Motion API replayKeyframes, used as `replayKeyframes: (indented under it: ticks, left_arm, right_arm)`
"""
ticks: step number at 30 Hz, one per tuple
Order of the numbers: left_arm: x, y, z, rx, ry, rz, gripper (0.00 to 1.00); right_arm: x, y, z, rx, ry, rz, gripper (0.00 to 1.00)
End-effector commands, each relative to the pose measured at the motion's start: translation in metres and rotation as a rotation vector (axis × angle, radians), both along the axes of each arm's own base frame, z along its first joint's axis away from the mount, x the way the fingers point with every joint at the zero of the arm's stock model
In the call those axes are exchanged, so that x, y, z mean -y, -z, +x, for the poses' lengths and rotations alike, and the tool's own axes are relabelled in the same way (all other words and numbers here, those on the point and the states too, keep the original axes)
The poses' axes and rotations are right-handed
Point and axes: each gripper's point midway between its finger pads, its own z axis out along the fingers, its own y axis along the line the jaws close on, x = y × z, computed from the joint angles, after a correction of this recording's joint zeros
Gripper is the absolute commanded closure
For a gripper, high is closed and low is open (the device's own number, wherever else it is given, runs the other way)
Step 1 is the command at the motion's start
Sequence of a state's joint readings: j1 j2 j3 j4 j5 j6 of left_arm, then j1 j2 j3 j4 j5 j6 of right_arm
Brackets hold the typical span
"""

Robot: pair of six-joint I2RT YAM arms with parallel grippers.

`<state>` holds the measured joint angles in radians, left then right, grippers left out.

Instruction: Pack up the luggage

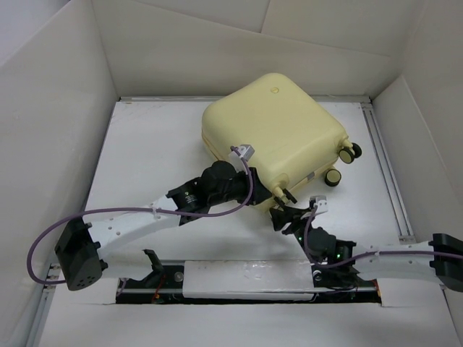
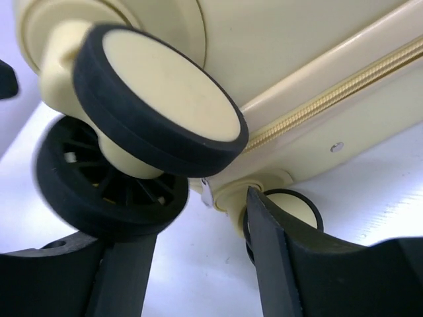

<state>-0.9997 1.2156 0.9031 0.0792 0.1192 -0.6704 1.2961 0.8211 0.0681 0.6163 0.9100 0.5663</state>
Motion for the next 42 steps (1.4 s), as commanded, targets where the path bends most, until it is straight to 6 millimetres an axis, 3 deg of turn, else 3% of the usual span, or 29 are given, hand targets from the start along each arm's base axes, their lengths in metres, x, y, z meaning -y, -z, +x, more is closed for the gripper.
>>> replayKeyframes:
  ticks: [1, 8, 13, 14, 17, 25, 29, 31, 33, 35, 37, 40, 42]
  left_arm:
    - [0.000, -0.021, -0.001, 0.035, 0.004, -0.063, 0.78]
    - [0.006, -0.014, 0.000, 0.026, 0.014, -0.056, 0.78]
    - [0.006, -0.014, 0.000, 0.026, 0.014, -0.056, 0.78]
    - [0.007, -0.014, -0.001, 0.024, 0.023, -0.058, 0.78]
    - [0.013, -0.018, -0.006, 0.034, 0.033, -0.066, 0.78]
    - [0.024, -0.020, -0.011, 0.038, 0.033, -0.045, 0.79]
    - [0.025, -0.018, -0.008, 0.045, 0.024, -0.031, 0.79]
    - [0.025, -0.022, -0.005, 0.054, 0.010, -0.036, 0.80]
    - [0.024, -0.026, 0.000, 0.067, -0.018, -0.039, 0.80]
    - [0.024, -0.031, 0.003, 0.075, -0.031, -0.045, 0.82]
    - [0.024, -0.030, 0.006, 0.081, -0.036, -0.032, 0.82]
    - [0.029, -0.045, 0.015, 0.108, -0.065, -0.043, 0.82]
    - [0.034, -0.041, 0.023, 0.109, -0.070, -0.020, 0.82]
  right_arm:
    - [0.010, -0.009, 0.003, 0.024, 0.037, 0.006, 0.39]
    - [0.007, -0.026, 0.017, 0.067, -0.026, 0.000, 0.44]
    - [0.003, -0.016, 0.017, 0.054, -0.054, -0.021, 0.50]
    - [0.002, -0.013, 0.018, 0.050, -0.055, -0.031, 0.56]
    - [-0.010, -0.017, 0.018, 0.064, -0.112, -0.025, 0.61]
    - [-0.012, -0.020, 0.025, 0.088, -0.104, -0.048, 0.59]
    - [-0.010, -0.019, 0.029, 0.087, -0.106, -0.047, 0.72]
    - [-0.013, -0.021, 0.029, 0.094, -0.116, -0.036, 0.86]
    - [-0.014, -0.016, 0.029, 0.089, -0.116, -0.044, 0.88]
    - [-0.016, -0.018, 0.031, 0.098, -0.115, -0.030, 0.99]
    - [-0.017, -0.020, 0.029, 0.104, -0.125, -0.006, 1.00]
    - [-0.024, -0.023, 0.024, 0.120, -0.149, 0.020, 1.00]
    - [-0.026, -0.024, 0.022, 0.118, -0.136, 0.019, 1.00]
